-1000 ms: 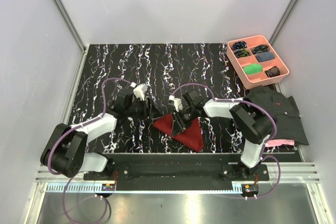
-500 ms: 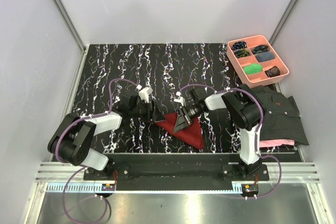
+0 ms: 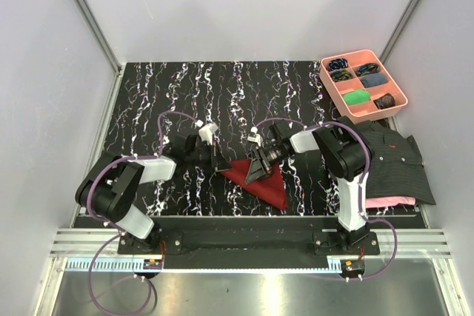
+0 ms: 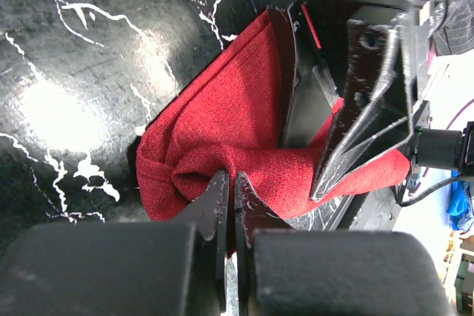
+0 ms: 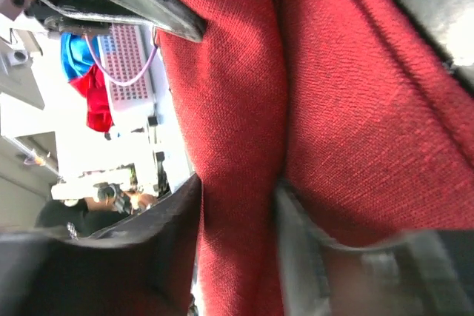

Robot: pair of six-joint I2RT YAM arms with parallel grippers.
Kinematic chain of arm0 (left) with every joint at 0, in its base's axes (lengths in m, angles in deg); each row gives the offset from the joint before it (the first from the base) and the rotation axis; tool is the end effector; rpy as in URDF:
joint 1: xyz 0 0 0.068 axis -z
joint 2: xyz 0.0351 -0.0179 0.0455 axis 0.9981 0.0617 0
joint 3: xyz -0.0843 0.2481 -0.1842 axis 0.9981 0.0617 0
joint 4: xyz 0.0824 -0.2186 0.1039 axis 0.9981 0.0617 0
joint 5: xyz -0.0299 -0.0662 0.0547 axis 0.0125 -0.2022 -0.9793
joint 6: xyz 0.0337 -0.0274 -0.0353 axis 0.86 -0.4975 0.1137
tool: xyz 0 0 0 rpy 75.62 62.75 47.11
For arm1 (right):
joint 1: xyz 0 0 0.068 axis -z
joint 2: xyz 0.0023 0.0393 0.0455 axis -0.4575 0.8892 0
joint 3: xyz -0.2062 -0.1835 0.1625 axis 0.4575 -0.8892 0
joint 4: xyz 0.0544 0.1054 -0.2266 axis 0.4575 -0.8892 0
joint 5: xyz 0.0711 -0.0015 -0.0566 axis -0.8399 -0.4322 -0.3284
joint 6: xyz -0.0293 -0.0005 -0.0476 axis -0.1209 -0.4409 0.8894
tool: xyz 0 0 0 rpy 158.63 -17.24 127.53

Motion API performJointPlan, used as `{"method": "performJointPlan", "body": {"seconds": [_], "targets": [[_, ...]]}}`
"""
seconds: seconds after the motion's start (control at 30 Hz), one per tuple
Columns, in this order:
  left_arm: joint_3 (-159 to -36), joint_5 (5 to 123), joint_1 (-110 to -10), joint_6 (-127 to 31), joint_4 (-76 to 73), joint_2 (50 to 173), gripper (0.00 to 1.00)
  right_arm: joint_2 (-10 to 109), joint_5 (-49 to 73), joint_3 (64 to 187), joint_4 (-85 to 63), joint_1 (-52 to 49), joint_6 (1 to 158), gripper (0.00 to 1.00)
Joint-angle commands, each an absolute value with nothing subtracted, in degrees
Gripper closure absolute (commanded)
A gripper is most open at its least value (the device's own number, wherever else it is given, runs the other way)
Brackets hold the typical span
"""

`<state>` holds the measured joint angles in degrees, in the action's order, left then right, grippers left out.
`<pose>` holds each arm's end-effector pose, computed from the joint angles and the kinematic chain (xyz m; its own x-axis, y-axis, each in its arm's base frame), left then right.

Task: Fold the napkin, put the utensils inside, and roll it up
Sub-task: Roll the napkin at the center of the board.

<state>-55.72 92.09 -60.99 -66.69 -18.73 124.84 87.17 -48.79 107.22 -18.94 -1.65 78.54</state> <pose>0.2357 -0.1376 0.1890 -0.8735 -0.0368 -0.4854 0.3718 0.5930 -0.7142 0.3050 0.2092 0.1260 -0.8761 -0.4264 -0.2251 -0.3440 0.2256 0.9114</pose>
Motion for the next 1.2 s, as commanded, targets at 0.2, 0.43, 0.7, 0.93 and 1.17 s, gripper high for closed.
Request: {"method": "performJointPlan", "body": {"seconds": [0.2,0.43,0.7,0.93,1.17], "targets": [[-63.8,91.63,-60.71,-66.64,-7.34,127.82,1.0,69.34,-23.7,109.39,-21.87,-1.25,77.62,0.31],[-65.39,92.68,-61.41,-69.18,-5.23,131.08,1.0,59.06,1.8,107.37,-25.56,-13.79,82.63,0.29],[-66.61,93.65,-62.82,-69.28,-4.52,133.54,1.0,59.13,23.0,105.7,-24.86,-27.87,83.95,0.3],[-67.94,93.56,-63.35,-68.75,-3.38,134.86,1.0,62.64,25.03,105.78,-24.69,-32.45,85.01,0.32],[-68.46,94.0,-63.52,-68.75,-3.29,135.12,1.0,66.16,28.98,104.82,-24.69,-32.8,83.52,0.36]]}}
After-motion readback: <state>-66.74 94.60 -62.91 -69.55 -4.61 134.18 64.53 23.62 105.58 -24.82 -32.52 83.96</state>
